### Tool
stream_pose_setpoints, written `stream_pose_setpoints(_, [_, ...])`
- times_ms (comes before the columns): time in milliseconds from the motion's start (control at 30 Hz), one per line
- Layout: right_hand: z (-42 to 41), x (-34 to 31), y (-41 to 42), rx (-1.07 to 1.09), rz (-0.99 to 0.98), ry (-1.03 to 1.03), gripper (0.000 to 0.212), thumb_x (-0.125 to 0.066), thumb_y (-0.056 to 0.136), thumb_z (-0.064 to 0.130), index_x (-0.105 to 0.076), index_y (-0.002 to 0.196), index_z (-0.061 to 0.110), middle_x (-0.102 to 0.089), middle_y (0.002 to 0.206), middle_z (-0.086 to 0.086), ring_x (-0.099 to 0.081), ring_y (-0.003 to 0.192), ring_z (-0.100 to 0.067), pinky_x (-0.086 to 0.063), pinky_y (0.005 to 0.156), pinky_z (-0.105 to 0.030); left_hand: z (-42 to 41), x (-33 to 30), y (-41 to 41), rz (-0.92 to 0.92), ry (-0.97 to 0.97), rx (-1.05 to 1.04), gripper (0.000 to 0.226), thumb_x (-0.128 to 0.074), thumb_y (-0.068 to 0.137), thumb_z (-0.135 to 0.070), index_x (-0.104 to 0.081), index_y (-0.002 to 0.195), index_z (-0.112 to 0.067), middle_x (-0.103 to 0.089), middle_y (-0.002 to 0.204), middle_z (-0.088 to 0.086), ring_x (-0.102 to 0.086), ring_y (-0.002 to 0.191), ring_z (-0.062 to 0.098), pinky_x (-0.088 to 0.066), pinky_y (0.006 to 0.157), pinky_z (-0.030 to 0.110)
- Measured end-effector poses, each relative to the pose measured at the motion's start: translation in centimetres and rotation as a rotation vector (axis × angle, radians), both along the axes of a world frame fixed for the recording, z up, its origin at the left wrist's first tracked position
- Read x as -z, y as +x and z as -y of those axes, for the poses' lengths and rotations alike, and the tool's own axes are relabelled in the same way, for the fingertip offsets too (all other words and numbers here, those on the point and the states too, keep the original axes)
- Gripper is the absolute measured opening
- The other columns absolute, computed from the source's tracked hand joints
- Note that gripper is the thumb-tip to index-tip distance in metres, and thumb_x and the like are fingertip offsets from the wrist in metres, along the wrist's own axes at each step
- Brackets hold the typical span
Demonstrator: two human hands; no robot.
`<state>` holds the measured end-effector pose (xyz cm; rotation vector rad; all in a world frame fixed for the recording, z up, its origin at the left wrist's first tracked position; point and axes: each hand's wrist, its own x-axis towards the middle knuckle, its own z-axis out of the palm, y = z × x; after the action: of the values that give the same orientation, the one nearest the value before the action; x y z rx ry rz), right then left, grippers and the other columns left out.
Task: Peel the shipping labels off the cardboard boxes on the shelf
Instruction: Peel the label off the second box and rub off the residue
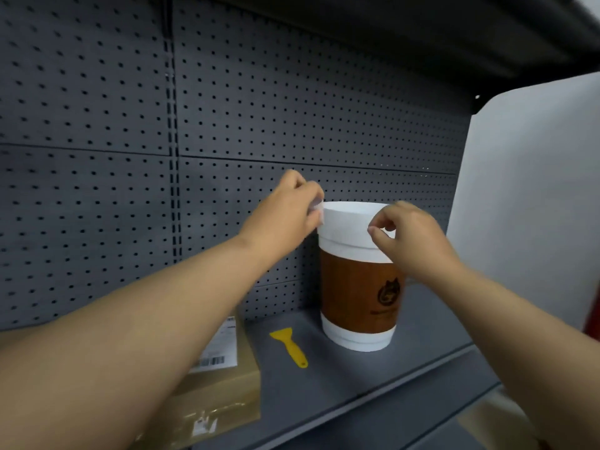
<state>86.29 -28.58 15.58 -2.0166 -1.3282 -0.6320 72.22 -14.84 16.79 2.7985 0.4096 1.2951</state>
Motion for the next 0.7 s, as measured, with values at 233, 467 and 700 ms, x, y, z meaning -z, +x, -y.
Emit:
stream_pose_setpoints(233, [0.0, -2.5, 5.3, 0.08, -0.012, 0.067, 0.008, -0.053, 0.089, 0.024, -0.056, 0.082, 0.023, -0.052, 0.092, 0.005, -0.05, 0.088, -0.013, -0.036, 0.074, -0.025, -0.9, -3.5, 8.6, 0.114, -0.06, 0.092, 0.014, -0.049, 0.094, -0.012, -0.056, 0.105, -0.01, -0.041, 0.1, 0.0, -0.05, 0.086, 0.02, -0.044, 0.074, 0.029])
stream_pose_setpoints(467, [-2.9, -4.2, 10.1, 0.103, -0.056, 0.111, 0.009, -0.053, 0.089, 0.023, -0.057, 0.08, 0.023, -0.052, 0.091, 0.004, -0.049, 0.085, -0.012, -0.036, 0.073, -0.025, -4.4, -4.1, 15.1, 0.044, -0.101, 0.076, 0.017, -0.05, 0.092, -0.016, -0.057, 0.108, -0.014, -0.05, 0.1, 0.001, -0.053, 0.092, 0.023, -0.047, 0.079, 0.035])
stream_pose_setpoints(700, [-5.0, -3.7, 14.0, 0.107, -0.077, 0.129, 0.011, -0.055, 0.088, 0.023, -0.055, 0.077, 0.024, -0.047, 0.082, 0.01, -0.049, 0.084, -0.012, -0.035, 0.072, -0.024, -6.7, -4.4, 18.9, -0.207, -0.188, 0.026, 0.023, -0.06, 0.085, -0.017, -0.057, 0.108, -0.017, -0.057, 0.101, -0.003, -0.055, 0.096, 0.017, -0.048, 0.079, 0.03])
